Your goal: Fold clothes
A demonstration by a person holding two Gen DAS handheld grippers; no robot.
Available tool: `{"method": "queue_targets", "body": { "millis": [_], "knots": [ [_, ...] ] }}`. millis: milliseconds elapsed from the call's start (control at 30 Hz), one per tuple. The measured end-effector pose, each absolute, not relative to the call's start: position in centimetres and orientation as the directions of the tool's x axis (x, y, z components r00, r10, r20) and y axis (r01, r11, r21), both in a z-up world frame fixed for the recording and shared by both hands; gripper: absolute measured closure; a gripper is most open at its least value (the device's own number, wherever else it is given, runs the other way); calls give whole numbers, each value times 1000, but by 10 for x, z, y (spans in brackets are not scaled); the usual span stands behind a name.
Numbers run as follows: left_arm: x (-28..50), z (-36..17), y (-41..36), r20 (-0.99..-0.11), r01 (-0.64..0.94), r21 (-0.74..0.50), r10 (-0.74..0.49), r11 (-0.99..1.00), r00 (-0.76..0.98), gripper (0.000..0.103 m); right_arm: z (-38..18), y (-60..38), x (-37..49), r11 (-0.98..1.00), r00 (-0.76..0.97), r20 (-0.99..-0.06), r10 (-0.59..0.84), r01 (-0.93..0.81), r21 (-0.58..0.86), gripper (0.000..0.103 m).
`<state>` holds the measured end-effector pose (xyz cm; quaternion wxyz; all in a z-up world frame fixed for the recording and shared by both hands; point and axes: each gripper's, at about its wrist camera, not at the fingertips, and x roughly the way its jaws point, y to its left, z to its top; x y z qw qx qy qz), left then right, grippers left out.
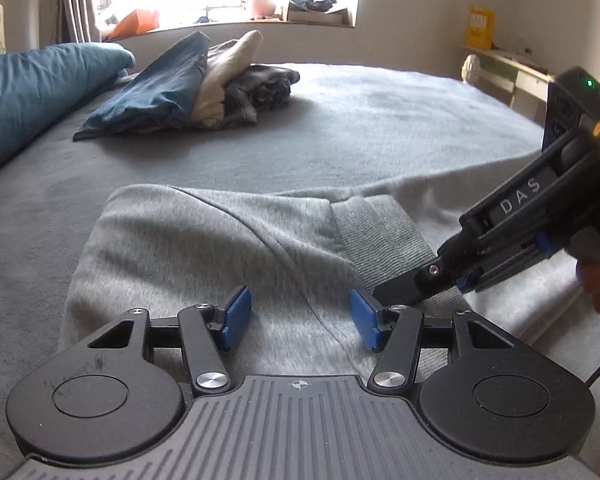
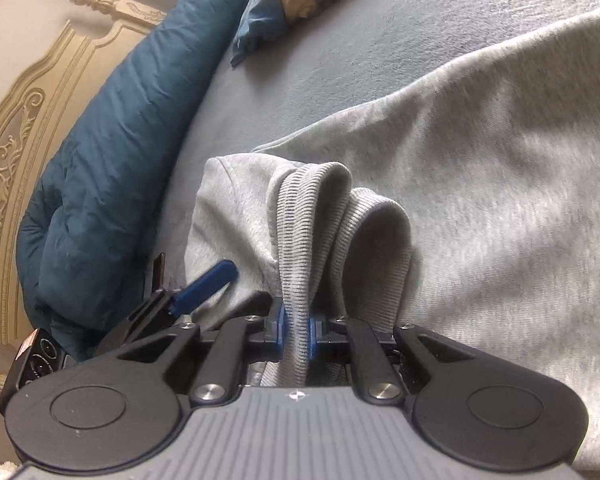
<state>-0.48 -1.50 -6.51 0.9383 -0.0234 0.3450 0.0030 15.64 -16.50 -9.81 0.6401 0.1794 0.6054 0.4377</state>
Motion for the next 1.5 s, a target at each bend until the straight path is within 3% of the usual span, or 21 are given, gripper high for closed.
{"method": "queue_targets", "body": {
  "millis": [233, 267, 400, 467, 600, 933, 1333, 1500],
  "knots": [
    [-7, -72, -22, -641, -5, -9, -2, 1000, 767, 47, -106, -174, 155, 554, -118, -614, 781, -325, 767, 90],
    [-7, -72, -23, -642, -3, 3, 5, 1000, 767, 47, -102, -177, 155, 553, -122, -615, 779, -327, 766, 86],
    [-7, -72, -22, -645, -2, -1, 1, 1000, 764, 47, -87, -203, 165, 555, -45, -595, 803, -310, 772, 39],
    [-7, -73, -23, -644, -1, 3, 3, 1000, 765, 47, -83, -216, 173, 561, 10, -582, 813, -277, 780, 34],
    [-8, -74, -23, -643, -1, 6, 4, 1000, 765, 47, -94, -215, 193, 582, 16, -591, 806, -199, 788, 30],
    [-9, -73, -22, -648, -9, 6, 11, 1000, 762, 47, -108, -175, 203, 578, -56, -606, 793, -243, 779, 24],
    [-10, -75, -17, -640, -19, -29, -4, 999, 768, 47, -120, -179, 178, 508, -181, -519, 836, -104, 855, 23],
    [-11, -75, -15, -640, -23, -40, -8, 999, 769, 47, -122, -171, 176, 500, -188, -517, 835, -132, 856, 31]
  ]
}}
